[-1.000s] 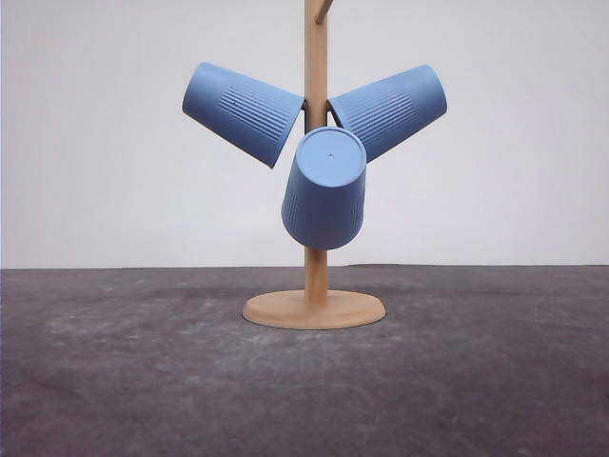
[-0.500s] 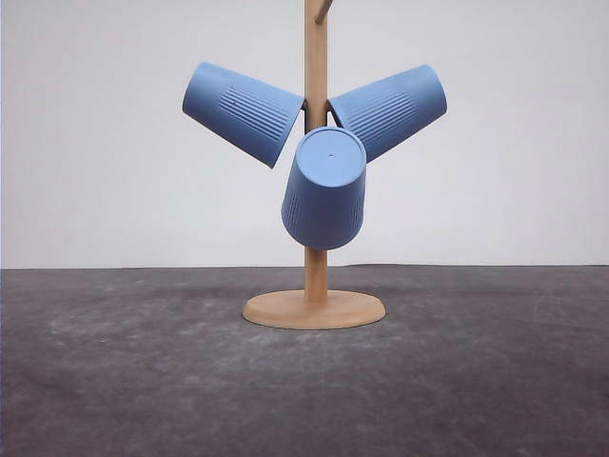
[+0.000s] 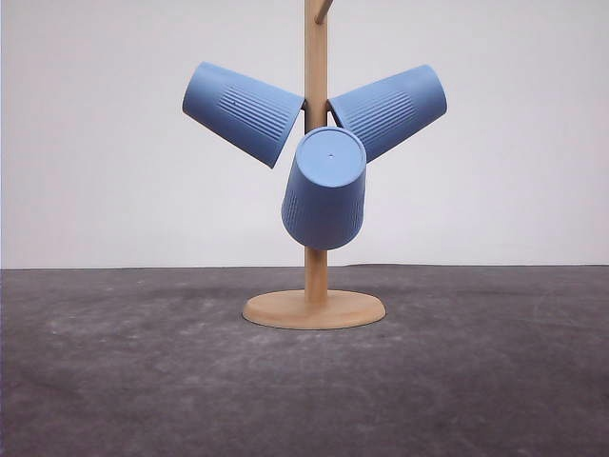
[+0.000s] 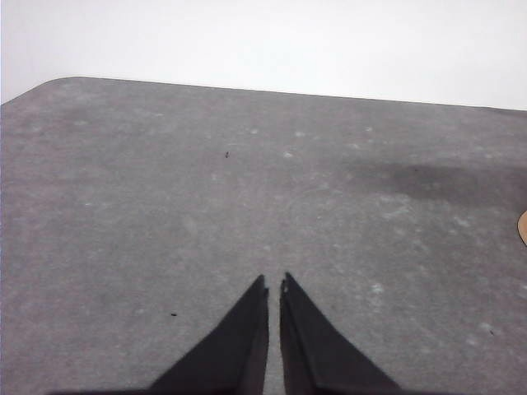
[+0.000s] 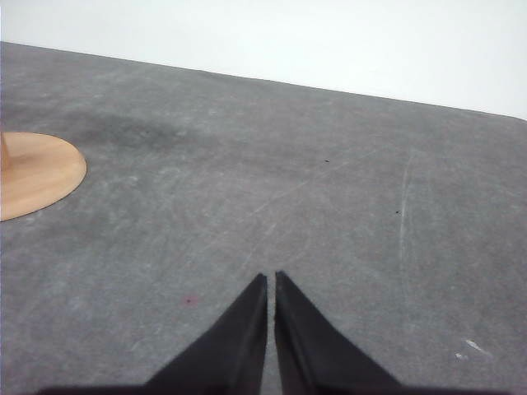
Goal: Place three cups
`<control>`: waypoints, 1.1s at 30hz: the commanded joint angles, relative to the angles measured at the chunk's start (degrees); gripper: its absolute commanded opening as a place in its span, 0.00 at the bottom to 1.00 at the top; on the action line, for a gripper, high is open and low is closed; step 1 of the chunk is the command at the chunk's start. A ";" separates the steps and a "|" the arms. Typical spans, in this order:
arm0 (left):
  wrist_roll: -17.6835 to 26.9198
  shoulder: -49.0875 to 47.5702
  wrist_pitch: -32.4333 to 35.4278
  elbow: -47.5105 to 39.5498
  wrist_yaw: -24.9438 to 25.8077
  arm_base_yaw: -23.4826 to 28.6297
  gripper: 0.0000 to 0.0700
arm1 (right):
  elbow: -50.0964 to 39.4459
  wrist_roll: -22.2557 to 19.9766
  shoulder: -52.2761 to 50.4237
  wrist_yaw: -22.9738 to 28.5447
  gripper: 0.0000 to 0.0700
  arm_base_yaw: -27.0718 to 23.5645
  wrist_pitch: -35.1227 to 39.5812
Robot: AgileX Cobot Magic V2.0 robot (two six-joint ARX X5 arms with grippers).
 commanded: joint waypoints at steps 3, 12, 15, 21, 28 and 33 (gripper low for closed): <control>-0.28 -0.04 0.66 -0.79 -0.13 -0.11 0.00 | -0.24 0.72 -0.17 0.20 0.02 0.07 0.68; -0.28 -0.04 0.65 -0.79 -0.13 -0.11 0.00 | -0.24 0.72 -0.17 0.19 0.02 0.07 0.68; -0.28 -0.04 0.66 -0.79 -0.13 -0.11 0.00 | -0.24 0.72 -0.17 0.19 0.02 0.07 0.68; -0.28 -0.04 0.66 -0.79 -0.13 -0.11 0.00 | -0.24 0.72 -0.17 0.20 0.02 0.07 0.68; -0.28 -0.04 0.63 -0.79 -0.13 -0.11 0.00 | -0.24 0.72 -0.17 0.20 0.02 0.07 0.68; -0.28 -0.04 0.65 -0.79 -0.13 -0.11 0.00 | -0.24 0.72 -0.17 0.20 0.02 0.07 0.68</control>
